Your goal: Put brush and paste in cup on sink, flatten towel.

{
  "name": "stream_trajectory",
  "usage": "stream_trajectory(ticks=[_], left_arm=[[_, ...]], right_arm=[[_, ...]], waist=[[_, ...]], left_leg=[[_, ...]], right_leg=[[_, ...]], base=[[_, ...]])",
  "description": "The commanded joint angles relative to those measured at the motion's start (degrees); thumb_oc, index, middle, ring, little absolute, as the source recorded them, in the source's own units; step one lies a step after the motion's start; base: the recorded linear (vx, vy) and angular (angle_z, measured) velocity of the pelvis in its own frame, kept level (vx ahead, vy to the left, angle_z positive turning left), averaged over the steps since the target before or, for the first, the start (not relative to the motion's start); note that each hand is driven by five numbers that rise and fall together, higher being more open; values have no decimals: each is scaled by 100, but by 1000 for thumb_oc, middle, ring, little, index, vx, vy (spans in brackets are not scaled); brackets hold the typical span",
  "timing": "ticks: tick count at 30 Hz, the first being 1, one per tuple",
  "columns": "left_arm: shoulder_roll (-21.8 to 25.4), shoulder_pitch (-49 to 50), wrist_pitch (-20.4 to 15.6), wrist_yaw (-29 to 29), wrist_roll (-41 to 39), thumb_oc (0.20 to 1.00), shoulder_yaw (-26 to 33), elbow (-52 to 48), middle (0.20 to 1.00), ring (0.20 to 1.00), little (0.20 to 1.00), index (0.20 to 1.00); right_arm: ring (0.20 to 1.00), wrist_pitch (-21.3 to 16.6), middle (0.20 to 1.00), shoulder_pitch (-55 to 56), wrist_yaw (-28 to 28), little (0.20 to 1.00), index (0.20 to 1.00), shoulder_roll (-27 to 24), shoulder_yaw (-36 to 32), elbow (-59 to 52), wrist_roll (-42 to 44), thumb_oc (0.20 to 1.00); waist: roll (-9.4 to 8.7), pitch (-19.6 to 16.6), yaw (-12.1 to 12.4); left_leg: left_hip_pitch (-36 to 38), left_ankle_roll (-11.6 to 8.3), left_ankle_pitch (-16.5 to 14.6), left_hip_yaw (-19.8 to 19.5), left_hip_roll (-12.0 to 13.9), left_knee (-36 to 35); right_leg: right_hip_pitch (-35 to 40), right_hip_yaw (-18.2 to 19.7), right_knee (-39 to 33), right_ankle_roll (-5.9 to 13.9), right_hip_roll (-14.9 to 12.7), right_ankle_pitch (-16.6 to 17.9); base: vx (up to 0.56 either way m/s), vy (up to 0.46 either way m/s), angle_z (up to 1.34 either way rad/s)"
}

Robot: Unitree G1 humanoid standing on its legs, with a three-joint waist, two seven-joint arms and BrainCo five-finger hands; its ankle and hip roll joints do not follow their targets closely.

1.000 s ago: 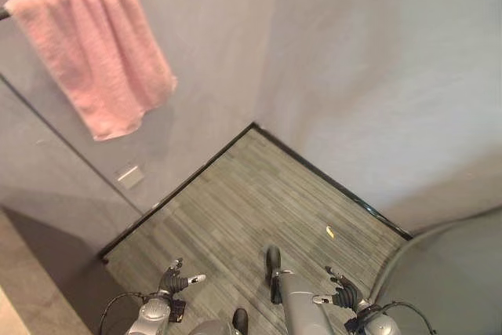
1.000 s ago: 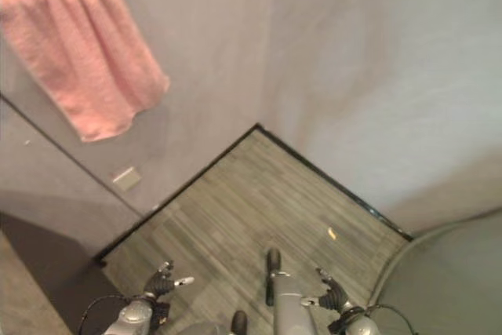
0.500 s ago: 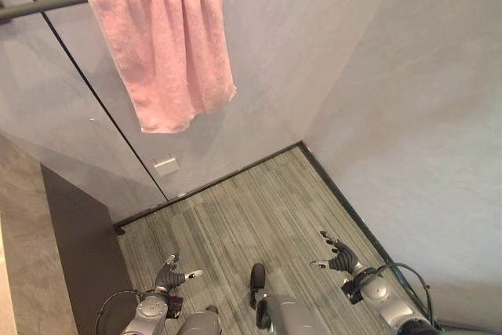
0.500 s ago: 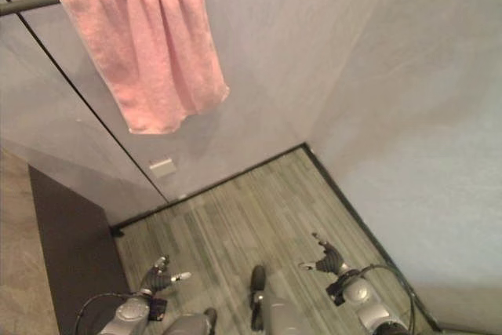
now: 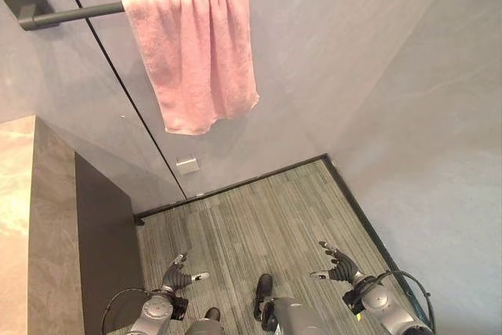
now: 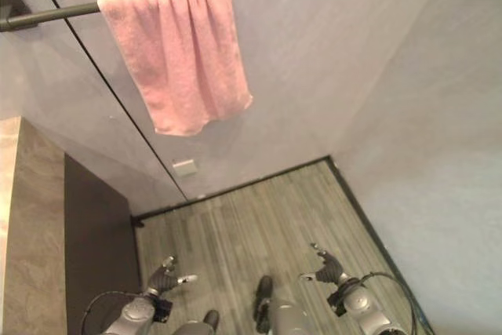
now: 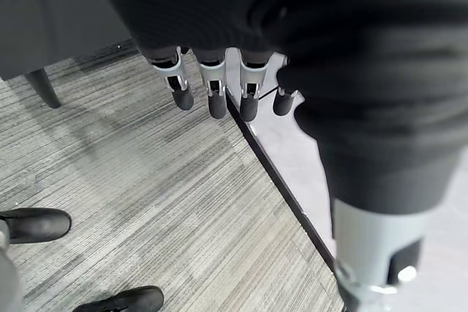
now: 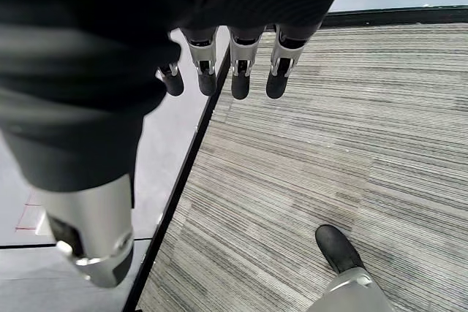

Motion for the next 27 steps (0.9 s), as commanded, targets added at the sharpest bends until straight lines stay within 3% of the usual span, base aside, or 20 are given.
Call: stream_trajectory(ticks=[1, 2, 4, 5, 8, 11, 16, 20, 26, 27], left_arm=[[67, -77, -123, 66, 115, 1000, 105, -157, 1000, 1000, 1000, 1000], [-5, -195, -102, 98, 85, 1000, 89, -143, 1000, 1000, 1000, 1000], [-40, -276, -70, 108, 84, 1000, 94, -168, 1000, 1000, 1000, 1000], [-86, -365, -53, 141, 61, 1000, 61, -176, 1000, 1000, 1000, 1000], [-137, -402, -31, 165, 113, 1000, 26, -177, 1000, 1000, 1000, 1000], [-139, -353, -19, 172, 149, 1000, 64, -157, 1000, 1000, 1000, 1000], [-46, -139, -31, 147, 234, 1000, 221, -80, 1000, 1000, 1000, 1000], [13, -61, -40, 127, 247, 1000, 239, -160, 1000, 1000, 1000, 1000], [98, -53, -56, 129, 356, 1000, 216, -298, 1000, 1000, 1000, 1000], [114, -39, -47, 124, 401, 1000, 194, -326, 1000, 1000, 1000, 1000]], right_arm=[[1000, -253, 1000, 378, -89, 1000, 1000, -206, -224, -384, -2, 1000], [1000, -232, 1000, 424, -172, 1000, 1000, -245, -306, -385, -36, 1000], [1000, -170, 1000, 490, -230, 1000, 1000, -266, -399, -415, -12, 1000], [1000, -117, 1000, 565, -318, 1000, 1000, -250, -442, -307, -35, 1000], [1000, -67, 1000, 613, -392, 1000, 1000, -290, -486, -272, -96, 1000], [1000, -63, 1000, 591, -368, 1000, 1000, -292, -482, -314, -103, 1000], [1000, -23, 1000, 544, -269, 1000, 1000, -146, -455, -357, -144, 1000], [1000, -28, 1000, 592, -266, 1000, 1000, -84, -485, -324, -179, 1000], [1000, -6, 1000, 580, -221, 1000, 1000, 10, -391, -268, -307, 1000], [1000, -4, 1000, 584, -213, 1000, 1000, 25, -379, -306, -323, 1000]], waist=[[-181, -130, -106], [-188, -91, -255], [-199, -67, -412], [-107, -60, -489], [-73, -82, -519], [-95, -63, -449], [-196, -177, -348], [-219, -241, -312], [-206, -296, -301], [-209, -314, -300]], left_leg=[[-173, -272, 1051, 728, 61, -221], [-412, -234, 1119, 1537, 119, -32], [-570, -194, 1148, 2575, 283, 122], [-689, -192, 1278, 3358, 440, -141], [-968, -303, 1561, 3603, 537, -369], [-1148, -269, 1686, 3634, 563, -284], [-922, -29, 1275, 3698, 370, -51], [-870, 70, 1106, 3790, 240, -2], [-770, 232, 902, 3828, -29, -56], [-708, 288, 853, 3786, -129, -96]], right_leg=[[677, 129, -3, 609, -381, -174], [813, 0, -215, 627, -480, -81], [911, -95, -397, 660, -515, -6], [965, -252, -487, 669, -496, -10], [1151, -355, -546, 742, -529, -106], [1299, -345, -573, 717, -536, -90], [1481, 151, -379, 854, -736, -34], [1539, 274, -451, 972, -883, 136], [1470, 450, -413, 1168, -1117, 604], [1413, 498, -271, 1230, -1205, 830]], base=[[18, -112, 36], [4, -91, 78], [-22, -8, 133], [80, 31, 96], [81, 44, 42], [129, 62, 32], [233, 186, -59], [114, 168, -28], [80, 162, -6], [105, 213, 3]])
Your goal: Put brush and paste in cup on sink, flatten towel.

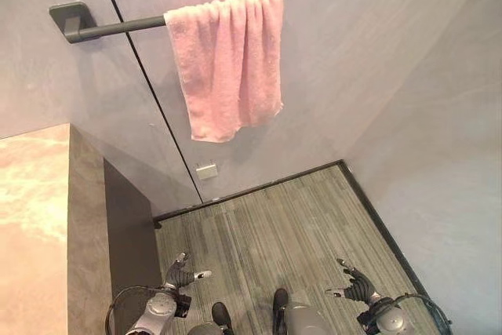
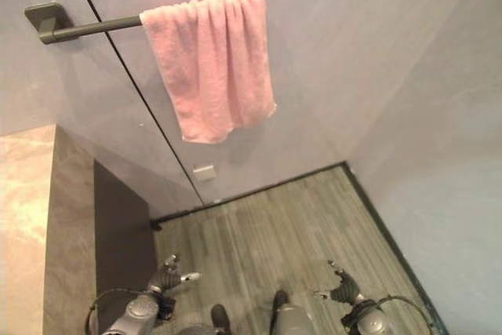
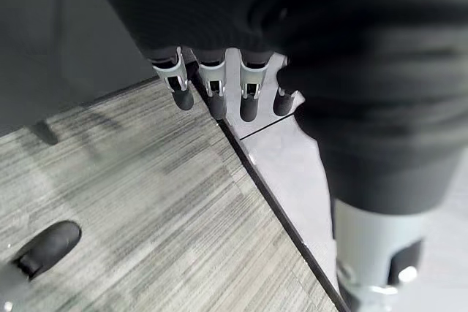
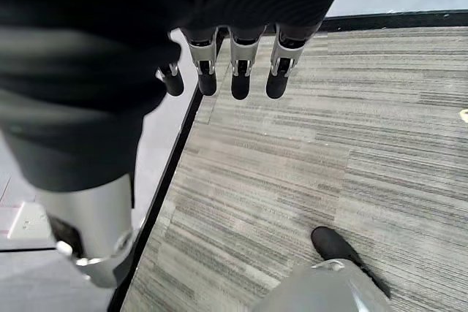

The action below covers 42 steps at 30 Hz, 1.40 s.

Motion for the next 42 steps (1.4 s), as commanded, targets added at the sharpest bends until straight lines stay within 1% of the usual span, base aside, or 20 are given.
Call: stream_trajectory(ticks=[1, 6, 8, 9, 10, 11, 13, 14, 16, 20, 21, 22, 30, 32, 33, 35, 38, 40, 41, 42], left_arm=[[154, 127, -149, 28, 215, 1000, 107, -294, 1000, 1000, 1000, 1000], [230, 170, -136, -28, 309, 1000, 42, -393, 1000, 1000, 1000, 1000], [265, 185, -131, -36, 358, 1000, 35, -393, 1000, 1000, 1000, 1000], [265, 178, -116, -63, 384, 1000, 19, -396, 1000, 1000, 1000, 1000], [263, 131, -131, 11, 379, 1000, 89, -232, 1000, 1000, 1000, 1000], [258, 92, -126, 44, 387, 1000, 122, -156, 1000, 1000, 1000, 1000], [253, 87, -127, 61, 359, 1000, 134, -148, 1000, 1000, 1000, 1000], [251, 50, -162, 70, 309, 1000, 140, -154, 1000, 1000, 1000, 1000], [233, -2, -168, 90, 327, 1000, 148, -120, 1000, 1000, 1000, 1000], [205, -28, -166, 120, 294, 1000, 194, -20, 1000, 1000, 1000, 1000], [200, -32, -154, 120, 278, 1000, 201, 46, 1000, 1000, 1000, 1000], [182, -30, -151, 122, 174, 1000, 258, 63, 1000, 1000, 1000, 1000], [183, 26, -129, 8, 67, 1000, 234, 69, 1000, 1000, 1000, 1000], [170, -59, -120, 17, 36, 1000, 220, 84, 1000, 1000, 1000, 1000], [168, -191, -116, 15, -6, 1000, 171, 83, 1000, 1000, 1000, 1000], [170, -242, -124, 29, -43, 1000, 153, 83, 1000, 1000, 1000, 1000], [117, -276, -133, 74, -118, 1000, 127, 90, 1000, 1000, 1000, 1000], [75, -252, -160, 100, -101, 1000, 51, 39, 1000, 1000, 1000, 1000], [72, -251, -160, 101, -101, 1000, 50, 38, 1000, 1000, 1000, 1000], [86, -188, -168, 86, -88, 1000, -2, -77, 1000, 1000, 1000, 1000]], right_arm=[[1000, -85, 1000, -61, 28, 1000, 1000, 127, 43, -138, -109, 1000], [1000, -108, 1000, -65, 52, 1000, 1000, 144, -7, -258, -2, 1000], [1000, -140, 1000, -32, 92, 1000, 1000, 121, -39, -352, 170, 1000], [1000, -149, 1000, -8, 148, 1000, 1000, 126, -52, -418, 286, 1000], [1000, -176, 1000, 40, 191, 1000, 1000, 212, -120, -468, 647, 1000], [1000, -196, 1000, 30, 184, 1000, 1000, 198, -118, -562, 657, 1000], [1000, -221, 1000, -1, 138, 1000, 1000, 162, -119, -615, 665, 1000], [1000, -228, 1000, -35, 146, 1000, 1000, 142, -123, -689, 714, 1000], [1000, -233, 1000, -78, 138, 1000, 1000, 126, -87, -734, 687, 1000], [1000, -204, 1000, -100, 174, 1000, 1000, 145, -67, -696, 689, 1000], [1000, -191, 1000, -151, 190, 1000, 1000, 153, -31, -665, 694, 1000], [1000, -198, 1000, -179, 208, 1000, 1000, 120, -22, -680, 649, 1000], [1000, -178, 1000, -140, 201, 1000, 1000, -123, -71, -619, 504, 1000], [1000, -188, 1000, -84, 169, 1000, 1000, -175, -113, -573, 498, 1000], [1000, -187, 1000, -54, 125, 1000, 1000, -208, -161, -555, 490, 1000], [1000, -192, 1000, -49, 104, 1000, 1000, -225, -179, -549, 515, 1000], [1000, -147, 1000, 68, 22, 1000, 1000, -171, -203, -340, 491, 1000], [1000, -157, 1000, 62, -27, 1000, 1000, -232, -222, -316, 456, 1000], [1000, -158, 1000, 64, -27, 1000, 1000, -235, -223, -316, 456, 1000], [1000, -152, 1000, 2, -20, 1000, 1000, -260, -262, -282, 469, 1000]], waist=[[-198, -136, -3], [-127, -38, -75], [-67, 37, -140], [-50, 39, -238], [-10, 109, -308], [-13, 150, -272], [-40, 243, -258], [-85, 292, -372], [-143, 318, -400], [-228, 258, -387], [-244, 199, -389], [-251, 95, -342], [-194, -66, -313], [-207, -37, -364], [-297, 85, -349], [-329, 138, -335], [-248, 30, -413], [-94, 2, -345], [-93, 5, -349], [56, 13, -365]], left_leg=[[-288, -187, 235, -231, -134, 209], [-69, -42, 220, -400, -240, 35], [-66, 7, 167, -494, -224, 95], [-33, 14, 152, -588, -244, 89], [65, 0, 127, -620, -241, 71], [100, -24, 44, -566, -215, 98], [141, -84, -30, -592, -178, 179], [199, -157, -115, -751, -214, 291], [264, -188, -205, -825, -238, 387], [345, -246, -255, -1015, -241, 466], [368, -263, -244, -1063, -200, 419], [431, -340, -164, -1149, -90, 366], [538, -610, 103, -1395, 284, 345], [235, -783, 361, -1420, 374, 921], [-227, -915, 653, -1500, 401, 1848], [-371, -918, 676, -1541, 371, 2052], [-368, -894, 793, -1038, 1020, 633], [-534, -999, 1299, -1273, 1270, -163], [-511, -1003, 1318, -1274, 1267, -199], [-440, -1032, 1362, -1350, 1332, -342]], right_leg=[[1152, 150, -457, 675, -509, 1405], [787, 415, 434, 642, -536, 1786], [579, 670, 792, 548, -355, 1703], [440, 926, 852, 478, -80, 1476], [89, 943, 736, 360, 126, 1056], [23, 685, 570, 357, -36, 1000], [-129, 470, 154, 429, -278, 1111], [-323, 781, -342, 587, -386, 1444], [-349, 895, -601, 671, -479, 1678], [-170, 874, -733, 683, -420, 1611], [-130, 957, -669, 654, -283, 1540], [-42, 926, -674, 609, -128, 1423], [192, 656, -698, 377, 211, 993], [313, 579, -746, 241, 280, 899], [443, 484, -793, 109, 273, 896], [474, 461, -801, 85, 265, 905], [603, 392, -888, 234, 160, 755], [679, 502, -855, 330, 97, 628], [683, 497, -846, 329, 96, 618], [655, 663, -634, 401, 6, 529]], base=[[106, 213, 3], [62, 144, 8], [58, 82, 16], [89, 79, 16], [116, 75, 16], [105, 52, 23], [134, -92, 20], [156, -107, 10], [165, -113, 27], [133, -150, 35], [201, -293, 58], [237, -309, 44], [154, -199, 12], [70, -199, 27], [46, -243, 30], [38, -111, 63], [169, 88, 12], [184, 190, 18], [182, 246, -10], [161, 257, -39]])
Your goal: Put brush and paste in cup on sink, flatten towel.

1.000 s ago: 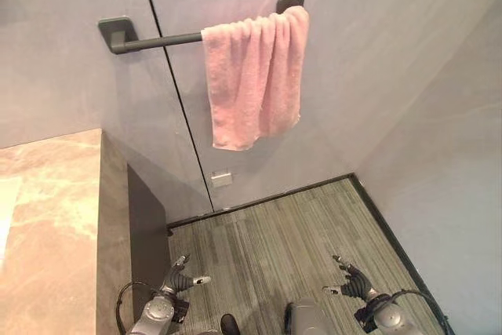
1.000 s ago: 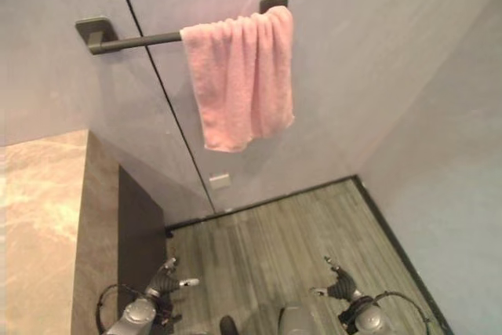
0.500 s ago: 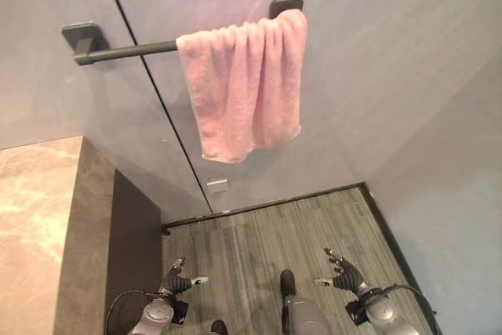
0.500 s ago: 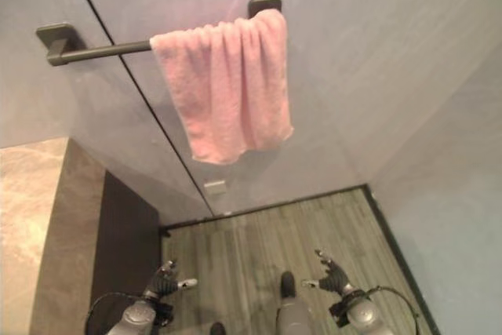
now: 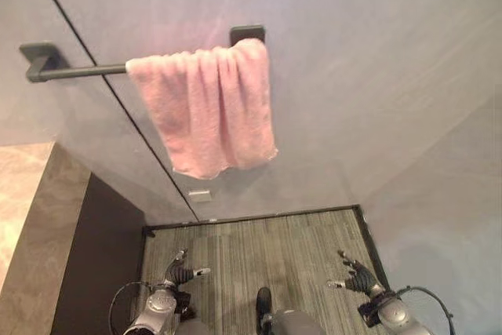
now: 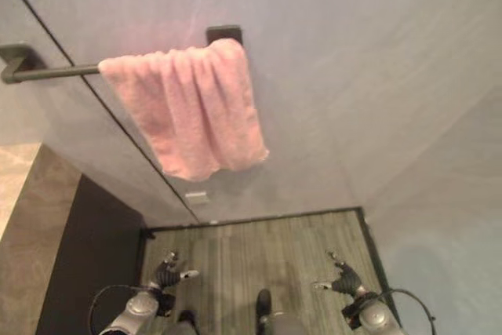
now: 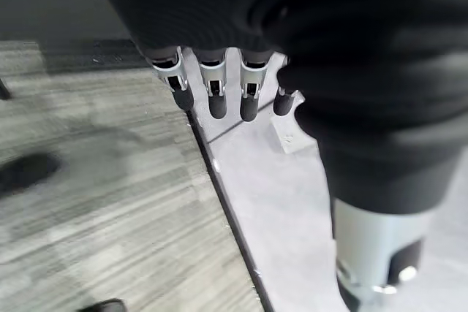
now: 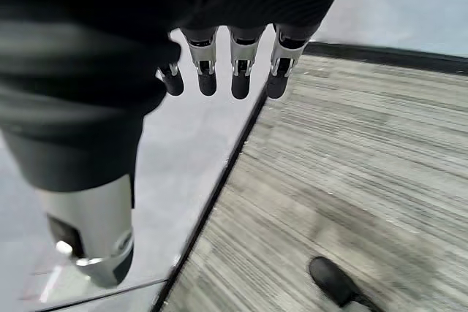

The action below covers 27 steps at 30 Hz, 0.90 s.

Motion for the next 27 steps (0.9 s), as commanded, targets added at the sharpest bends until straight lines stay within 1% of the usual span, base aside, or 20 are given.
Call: stream_trajectory(ticks=[1, 2, 3, 4, 6, 7, 9, 10, 12, 14, 15, 18, 19, 22, 23, 24, 25, 26, 27], left_arm=[[205, 68, -163, 86, -1, 1000, -79, -305, 1000, 1000, 1000, 1000], [218, 46, -154, 67, 31, 1000, -128, -307, 1000, 1000, 1000, 1000], [219, 44, -154, 67, 31, 1000, -128, -307, 1000, 1000, 1000, 1000], [267, 167, -177, 0, 50, 1000, -156, -416, 1000, 1000, 1000, 1000], [264, 180, -176, -5, 62, 1000, -154, -418, 1000, 1000, 1000, 1000], [286, 191, -181, 3, 143, 1000, -170, -431, 1000, 1000, 1000, 1000], [284, 182, -183, 4, 156, 1000, -159, -361, 1000, 1000, 1000, 1000], [285, 182, -184, 4, 156, 1000, -158, -360, 1000, 1000, 1000, 1000], [312, 204, -195, 3, 204, 1000, -169, -419, 1000, 1000, 1000, 1000], [313, 206, -195, 4, 204, 1000, -169, -420, 1000, 1000, 1000, 1000], [295, 243, -201, 1, 258, 1000, -173, -362, 1000, 1000, 1000, 1000], [303, 311, -214, 13, 311, 1000, -190, -380, 1000, 1000, 1000, 1000], [303, 312, -214, 13, 311, 1000, -191, -380, 1000, 1000, 1000, 1000], [372, 413, -240, 6, 438, 1000, -244, -593, 1000, 1000, 1000, 1000], [396, 445, -245, 9, 504, 1000, -268, -665, 1000, 1000, 1000, 1000], [455, 507, -248, 8, 511, 1000, -280, -861, 1000, 1000, 1000, 1000], [463, 531, -229, -2, 504, 1000, -278, -910, 1000, 1000, 1000, 1000], [458, 580, -220, -15, 515, 1000, -287, -923, 1000, 1000, 1000, 1000], [458, 620, -214, -66, 537, 1000, -335, -935, 1000, 1000, 1000, 1000]], right_arm=[[1000, -130, 1000, 36, -114, 1000, 1000, -175, -186, -180, -15, 1000], [1000, -108, 1000, -43, -107, 1000, 1000, -158, -161, -122, -57, 1000], [1000, -109, 1000, -46, -108, 1000, 1000, -156, -160, -119, -57, 1000], [1000, -58, 1000, -101, -183, 1000, 1000, -11, -229, -113, -97, 1000], [1000, -57, 1000, -130, -177, 1000, 1000, 52, -218, -54, -82, 1000], [1000, -61, 1000, -174, -145, 1000, 1000, 156, -104, -58, -161, 1000], [1000, -63, 1000, -230, -132, 1000, 1000, 227, 47, -25, -329, 1000], [1000, -64, 1000, -232, -134, 1000, 1000, 230, 49, -23, -330, 1000], [1000, -74, 1000, -230, -94, 1000, 1000, 225, 198, -181, -567, 1000], [1000, -73, 1000, -229, -94, 1000, 1000, 226, 199, -181, -568, 1000], [1000, -84, 1000, -211, -102, 1000, 1000, 259, 209, -151, -605, 1000], [1000, -107, 1000, -186, -151, 1000, 1000, 257, 187, -155, -613, 1000], [1000, -106, 1000, -185, -151, 1000, 1000, 257, 187, -156, -612, 1000], [1000, -153, 1000, -98, -141, 1000, 1000, 204, 63, -302, -515, 1000], [1000, -184, 1000, -86, -125, 1000, 1000, 185, 25, -359, -438, 1000], [1000, -241, 1000, -135, -65, 1000, 1000, 147, 17, -388, -263, 1000], [1000, -237, 1000, -206, -69, 1000, 1000, 141, 41, -350, -251, 1000], [1000, -230, 1000, -256, -85, 1000, 1000, 144, 62, -311, -247, 1000], [1000, -230, 1000, -308, -100, 1000, 1000, 152, 74, -287, -225, 1000]], waist=[[199, 0, -51], [219, -6, -30], [213, 3, -28], [215, -107, -42], [219, -138, -20], [233, -198, 9], [208, -212, 43], [204, -209, 44], [152, -211, 60], [151, -209, 59], [99, -226, 78], [43, -258, 82], [42, -260, 83], [-7, -278, 82], [-21, -279, 80], [-6, -204, 104], [36, -160, 136], [44, -160, 160], [48, -202, 145]], left_leg=[[113, 304, 455, -147, -290, 442], [124, 310, 336, -260, -413, 588], [126, 314, 321, -259, -417, 607], [253, 428, -32, -36, -667, 699], [283, 466, -78, 34, -712, 708], [353, 546, -176, 150, -814, 706], [397, 606, -277, 220, -907, 775], [397, 608, -284, 222, -910, 783], [394, 651, -423, 245, -977, 977], [392, 652, -430, 244, -977, 987], [403, 688, -526, 241, -1025, 1087], [421, 738, -588, 255, -1080, 1107], [419, 739, -589, 256, -1081, 1108], [458, 798, -628, 245, -1171, 1074], [485, 821, -624, 244, -1203, 1023], [500, 873, -600, 246, -1213, 957], [509, 896, -586, 244, -1192, 923], [526, 900, -570, 255, -1197, 880], [564, 886, -534, 272, -1194, 761]], right_leg=[[39, 629, 839, 828, -890, -24], [72, 699, 838, 837, -966, 17], [81, 701, 839, 841, -972, 14], [249, 868, 596, 985, -1245, 351], [246, 918, 564, 1014, -1296, 374], [223, 978, 543, 1063, -1401, 418], [245, 1021, 539, 1114, -1506, 539], [249, 1024, 534, 1117, -1510, 541], [290, 995, 519, 1159, -1578, 642], [294, 993, 516, 1160, -1579, 643], [338, 969, 492, 1198, -1617, 748], [332, 977, 536, 1254, -1647, 921], [330, 978, 535, 1255, -1648, 922], [305, 1015, 644, 1318, -1694, 1190], [263, 1038, 705, 1331, -1702, 1331], [61, 1016, 961, 1334, -1664, 1558], [-48, 937, 1102, 1297, -1588, 1442], [-78, 859, 1063, 1260, -1497, 1306], [-79, 855, 835, 1201, -1341, 1061]], base=[[204, 337, -71], [92, 158, -69], [191, 335, -85], [163, 314, -66], [121, 254, -35], [81, 187, -32], [74, 168, -26], [49, 110, -19], [47, 98, -5], [31, 59, 12], [57, 109, 11], [44, 94, 2], [29, 48, 0], [40, 79, 1], [2, 120, -1], [-21, 128, -2], [-19, 110, -13], [37, 47, -22], [84, -7, -27]])
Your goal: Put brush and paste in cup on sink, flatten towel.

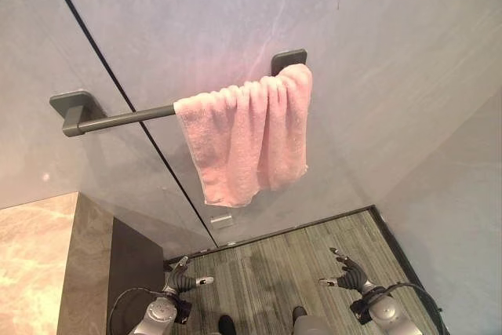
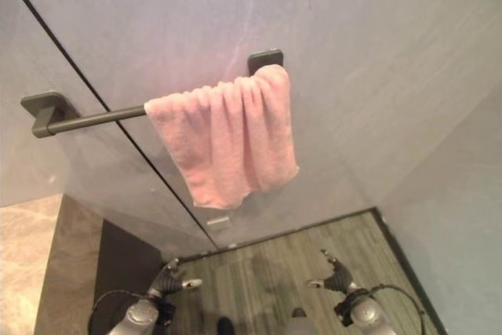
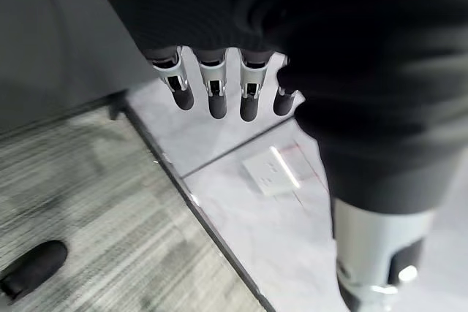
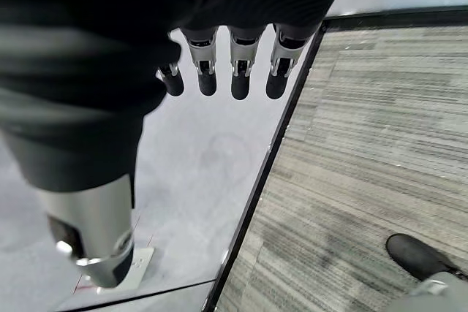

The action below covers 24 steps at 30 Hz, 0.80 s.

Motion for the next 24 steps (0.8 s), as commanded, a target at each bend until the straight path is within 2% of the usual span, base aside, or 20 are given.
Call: stream_trajectory(ticks=[1, 2, 4, 7, 10, 12, 17, 18, 22, 24], left_arm=[[245, 80, -201, -63, 291, 1000, 39, -190, 1000, 1000, 1000, 1000], [279, 67, -207, -37, 318, 1000, 50, -220, 1000, 1000, 1000, 1000], [283, -120, -209, 58, 375, 1000, -1, -50, 1000, 1000, 1000, 1000], [257, -38, -227, 106, 229, 1000, 156, -250, 1000, 1000, 1000, 1000], [353, 60, -242, -75, 169, 1000, 118, -610, 1000, 1000, 1000, 1000], [461, 195, -269, -59, 227, 1000, 182, -960, 1000, 1000, 1000, 1000], [637, 440, -276, -195, 36, 1000, 359, -1521, 1000, 1000, 1000, 1000], [776, 613, -291, -264, 12, 1000, 500, -1945, 1000, 1000, 1000, 1000], [1002, 872, -319, -357, 90, 1000, 743, -2419, 1000, 1000, 1000, 1000], [1233, 1110, -369, -408, 65, 1000, 1114, -2942, 1000, 1000, 1000, 1000]], right_arm=[[1000, -275, 1000, -177, -14, 1000, 1000, 53, 74, -106, 221, 1000], [1000, -291, 1000, -227, -48, 1000, 1000, 61, 78, -133, 256, 1000], [1000, -287, 1000, -278, -67, 1000, 1000, 72, 193, -202, 210, 1000], [1000, -302, 1000, -150, -44, 1000, 1000, -11, 121, -238, 205, 1000], [1000, -251, 1000, -44, -158, 1000, 1000, -22, -125, -21, 347, 1000], [1000, -323, 1000, -2, -183, 1000, 1000, 49, -394, -39, 755, 1000], [1000, -347, 1000, 62, -201, 1000, 1000, 109, -653, -138, 1048, 1000], [1000, -388, 1000, 79, -171, 1000, 1000, 55, -723, -385, 1089, 1000], [1000, -449, 1000, 80, -189, 1000, 1000, -58, -861, -648, 1026, 1000], [1000, -484, 1000, 14, -165, 1000, 1000, -176, -991, -983, 1004, 1000]], waist=[[-249, -120, 39], [-267, -120, 90], [-365, -12, 6], [-457, -139, 74], [-402, -251, 64], [-346, -305, 64], [-277, -346, 92], [-244, -358, 110], [-197, -405, 139], [-161, -445, 198]], left_leg=[[-187, -273, 110, -133, 385, 341], [-104, -311, 117, -55, 435, 267], [-32, -390, 103, -209, 552, 318], [52, -484, 189, -217, 648, 183], [83, -559, 303, -296, 737, -1], [164, -609, 403, -300, 779, -165], [188, -649, 465, -340, 816, -272], [146, -683, 469, -361, 828, -272], [91, -725, 448, -348, 830, -272], [67, -736, 420, -313, 828, -272]], right_leg=[[140, -63, -931, 377, -298, 1589], [36, -336, -1172, 392, -363, 1659], [4, -128, -1197, 351, -253, 1572], [220, -365, -1441, 312, -195, 1523], [408, -557, -1641, 286, -119, 1436], [526, -631, -1745, 285, -99, 1413], [625, -738, -1766, 282, -113, 1393], [670, -797, -1850, 291, -132, 1414], [707, -850, -2006, 321, -180, 1481], [672, -832, -2020, 367, -244, 1498]], base=[[92, -50, -22], [93, -156, -33], [67, -191, -25], [77, -164, 36], [76, -104, 23], [75, -55, 19], [28, -19, 10], [15, -6, 7], [2, 12, 5], [3, 21, 4]])
